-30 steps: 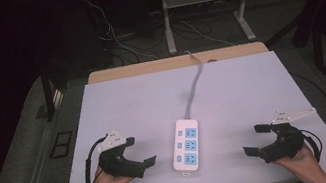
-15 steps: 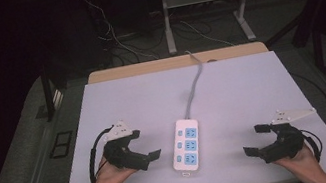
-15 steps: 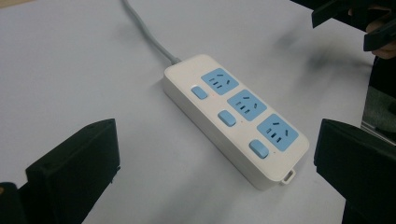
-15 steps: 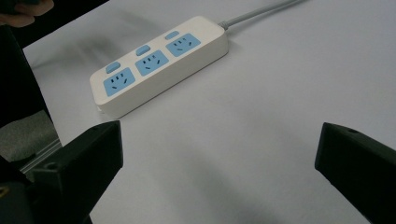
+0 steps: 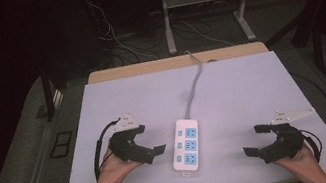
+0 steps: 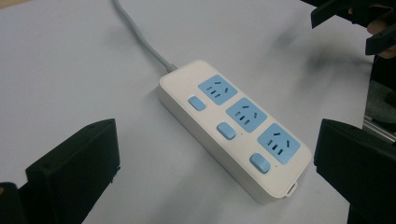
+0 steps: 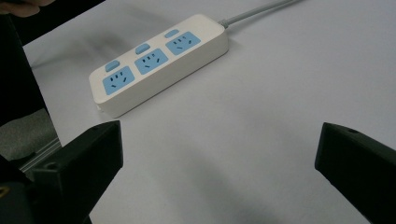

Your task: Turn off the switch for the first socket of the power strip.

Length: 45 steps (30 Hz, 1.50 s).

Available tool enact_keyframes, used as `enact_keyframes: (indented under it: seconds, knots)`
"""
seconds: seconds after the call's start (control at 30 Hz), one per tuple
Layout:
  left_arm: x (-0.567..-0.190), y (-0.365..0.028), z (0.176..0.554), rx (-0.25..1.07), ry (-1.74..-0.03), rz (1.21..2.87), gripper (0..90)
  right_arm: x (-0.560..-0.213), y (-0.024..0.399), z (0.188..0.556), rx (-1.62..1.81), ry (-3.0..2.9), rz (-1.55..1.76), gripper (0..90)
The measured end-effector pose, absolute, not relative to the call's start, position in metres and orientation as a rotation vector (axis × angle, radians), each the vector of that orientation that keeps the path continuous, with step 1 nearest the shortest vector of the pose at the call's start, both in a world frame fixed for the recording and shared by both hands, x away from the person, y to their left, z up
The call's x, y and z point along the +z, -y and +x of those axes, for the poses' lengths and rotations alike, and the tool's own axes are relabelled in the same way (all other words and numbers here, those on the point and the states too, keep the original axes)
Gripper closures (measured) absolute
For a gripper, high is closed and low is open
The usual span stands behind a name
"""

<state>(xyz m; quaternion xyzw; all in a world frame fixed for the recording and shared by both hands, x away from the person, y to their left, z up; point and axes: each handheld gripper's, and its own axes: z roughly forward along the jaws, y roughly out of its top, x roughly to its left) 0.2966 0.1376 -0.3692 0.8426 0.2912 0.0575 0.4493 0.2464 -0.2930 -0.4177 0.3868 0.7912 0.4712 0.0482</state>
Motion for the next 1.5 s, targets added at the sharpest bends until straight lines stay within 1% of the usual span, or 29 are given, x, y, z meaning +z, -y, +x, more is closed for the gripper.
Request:
enact_keyframes:
  seconds: [0.53, 1.17, 1.5]
  knots:
    - [-0.359, -0.119, 0.313, 0.132, -0.679, 2.137, 0.0, -0.418, 0.292, 0.246, 1.425, -2.421, 1.173, 0.8]
    - [-0.365, -0.102, 0.335, 0.11, -0.668, 2.19, 0.0, -0.419, 0.291, 0.246, 1.418, -2.427, 1.168, 0.8]
    - [-0.368, -0.095, 0.347, 0.088, -0.661, 2.22, 3.1, -0.419, 0.291, 0.246, 1.414, -2.432, 1.163, 0.8]
